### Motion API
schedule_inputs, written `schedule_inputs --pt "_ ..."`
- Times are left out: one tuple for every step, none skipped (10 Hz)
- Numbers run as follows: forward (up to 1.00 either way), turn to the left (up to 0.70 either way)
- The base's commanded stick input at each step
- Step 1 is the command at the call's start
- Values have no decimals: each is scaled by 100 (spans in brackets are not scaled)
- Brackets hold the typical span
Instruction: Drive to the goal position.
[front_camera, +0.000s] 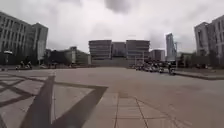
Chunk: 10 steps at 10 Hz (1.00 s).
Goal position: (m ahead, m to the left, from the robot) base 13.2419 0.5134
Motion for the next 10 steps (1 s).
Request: schedule_inputs --pt "60 1" --pt "60 1" --pt "60 1" --pt "60 1" --pt "60 1" --pt "60 1" --pt "60 1" --pt "60 1" --pt "60 1" --pt "60 1"
